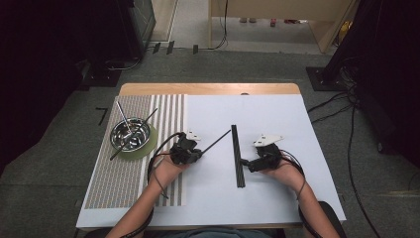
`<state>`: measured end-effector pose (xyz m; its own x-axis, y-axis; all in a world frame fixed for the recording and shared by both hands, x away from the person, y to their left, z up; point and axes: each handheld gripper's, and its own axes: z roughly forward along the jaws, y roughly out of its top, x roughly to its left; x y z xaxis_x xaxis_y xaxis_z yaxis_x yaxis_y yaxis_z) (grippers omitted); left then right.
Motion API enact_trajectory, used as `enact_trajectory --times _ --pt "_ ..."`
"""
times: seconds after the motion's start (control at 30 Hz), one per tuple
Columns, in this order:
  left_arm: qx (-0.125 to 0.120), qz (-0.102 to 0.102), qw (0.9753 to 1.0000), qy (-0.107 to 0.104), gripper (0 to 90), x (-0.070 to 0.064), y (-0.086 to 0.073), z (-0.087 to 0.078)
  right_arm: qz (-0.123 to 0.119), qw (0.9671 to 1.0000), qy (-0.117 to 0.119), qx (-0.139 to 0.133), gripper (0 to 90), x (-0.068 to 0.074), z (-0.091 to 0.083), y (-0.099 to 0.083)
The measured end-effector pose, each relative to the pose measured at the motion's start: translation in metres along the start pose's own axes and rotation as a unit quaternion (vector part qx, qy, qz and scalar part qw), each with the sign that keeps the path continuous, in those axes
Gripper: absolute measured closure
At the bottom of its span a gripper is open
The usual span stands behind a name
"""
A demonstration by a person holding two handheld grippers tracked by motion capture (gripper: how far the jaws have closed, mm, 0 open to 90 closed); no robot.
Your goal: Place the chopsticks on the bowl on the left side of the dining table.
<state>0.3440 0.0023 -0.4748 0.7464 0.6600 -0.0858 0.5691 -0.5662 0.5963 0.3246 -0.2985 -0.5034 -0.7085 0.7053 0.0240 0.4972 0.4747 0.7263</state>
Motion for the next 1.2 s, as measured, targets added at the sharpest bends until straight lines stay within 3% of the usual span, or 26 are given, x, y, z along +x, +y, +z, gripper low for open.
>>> enact_trajectory --times 0.2,0.5,0.6,0.7,1.2 --pt "-0.023 0.008 0.9996 0.012 82.4 -0.005 0.005 0.007 0.0 1.0 0.0 0.0 10.9 0.0 0.0 0.0" --pt "-0.031 0.02 0.9989 0.028 83.4 -0.009 0.005 0.014 0.0 1.0 0.0 0.0 10.9 0.0 0.0 0.0" --pt "-0.035 0.01 0.9991 0.024 83.7 -0.007 0.004 0.014 0.0 1.0 0.0 0.0 10.9 0.0 0.0 0.0" --pt "-0.04 0.013 0.9989 0.02 84.2 -0.006 0.002 0.014 0.0 1.0 0.0 0.0 10.9 0.0 0.0 0.0" --pt "-0.032 -0.006 0.9993 0.017 87.1 -0.005 0.004 0.013 0.0 1.0 0.0 0.0 10.9 0.0 0.0 0.0"
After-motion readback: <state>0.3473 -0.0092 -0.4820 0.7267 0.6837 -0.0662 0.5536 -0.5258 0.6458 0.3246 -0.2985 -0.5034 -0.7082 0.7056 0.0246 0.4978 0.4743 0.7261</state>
